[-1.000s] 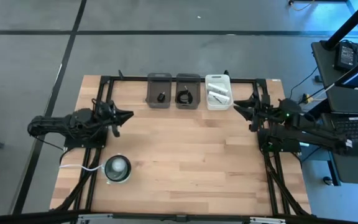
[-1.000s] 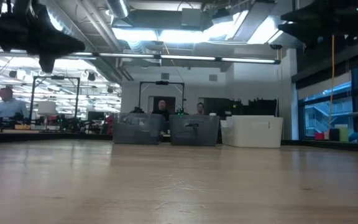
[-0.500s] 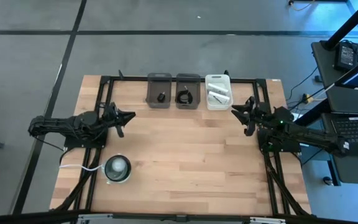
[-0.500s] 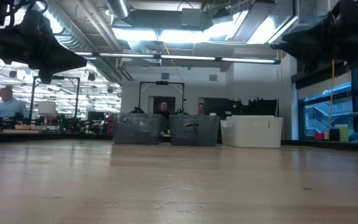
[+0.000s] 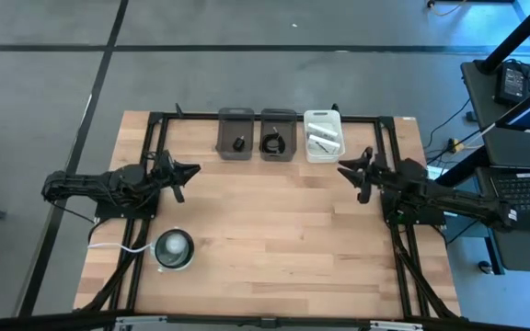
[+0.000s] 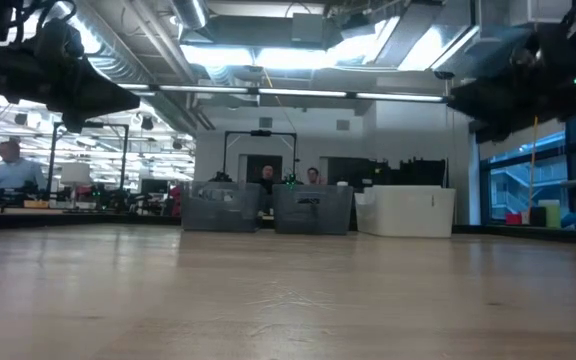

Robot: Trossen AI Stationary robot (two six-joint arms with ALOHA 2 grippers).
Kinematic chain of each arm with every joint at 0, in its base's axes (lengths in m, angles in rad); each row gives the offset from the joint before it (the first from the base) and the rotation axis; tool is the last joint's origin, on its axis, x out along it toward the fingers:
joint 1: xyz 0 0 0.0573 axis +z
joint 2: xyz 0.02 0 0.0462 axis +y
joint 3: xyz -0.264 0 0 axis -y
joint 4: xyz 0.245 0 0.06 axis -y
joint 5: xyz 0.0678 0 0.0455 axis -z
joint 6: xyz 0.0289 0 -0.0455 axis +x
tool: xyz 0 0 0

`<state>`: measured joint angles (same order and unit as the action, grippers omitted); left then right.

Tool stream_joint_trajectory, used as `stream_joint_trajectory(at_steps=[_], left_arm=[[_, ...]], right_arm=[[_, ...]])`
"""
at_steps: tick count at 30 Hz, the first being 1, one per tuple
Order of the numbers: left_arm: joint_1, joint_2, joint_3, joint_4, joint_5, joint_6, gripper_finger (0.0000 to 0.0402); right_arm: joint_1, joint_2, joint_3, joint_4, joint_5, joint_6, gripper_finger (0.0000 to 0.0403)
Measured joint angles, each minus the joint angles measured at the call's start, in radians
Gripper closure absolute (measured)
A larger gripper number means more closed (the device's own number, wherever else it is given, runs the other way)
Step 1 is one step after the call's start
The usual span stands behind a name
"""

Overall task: Pick and place items into bin
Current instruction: Return to Home Position

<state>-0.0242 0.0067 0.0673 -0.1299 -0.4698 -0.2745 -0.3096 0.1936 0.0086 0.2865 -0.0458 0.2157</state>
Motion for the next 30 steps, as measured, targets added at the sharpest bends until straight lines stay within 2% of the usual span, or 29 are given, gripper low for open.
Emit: stream_joint_trajectory(at_steps=[10,27,30], left_arm=[[0.000,0.000,0.000,0.000,0.000,0.000,0.0364],[0.000,0.000,0.000,0.000,0.000,0.000,0.0366],[0.000,0.000,0.000,0.000,0.000,0.000,0.0365]], right_arm=[[0.000,0.001,0.000,-0.265,0.001,-0.037,0.0272],[-0.004,-0.017,0.001,-0.267,0.001,-0.041,0.0272],[-0.026,-0.051,0.001,-0.267,0.000,-0.163,0.0272]])
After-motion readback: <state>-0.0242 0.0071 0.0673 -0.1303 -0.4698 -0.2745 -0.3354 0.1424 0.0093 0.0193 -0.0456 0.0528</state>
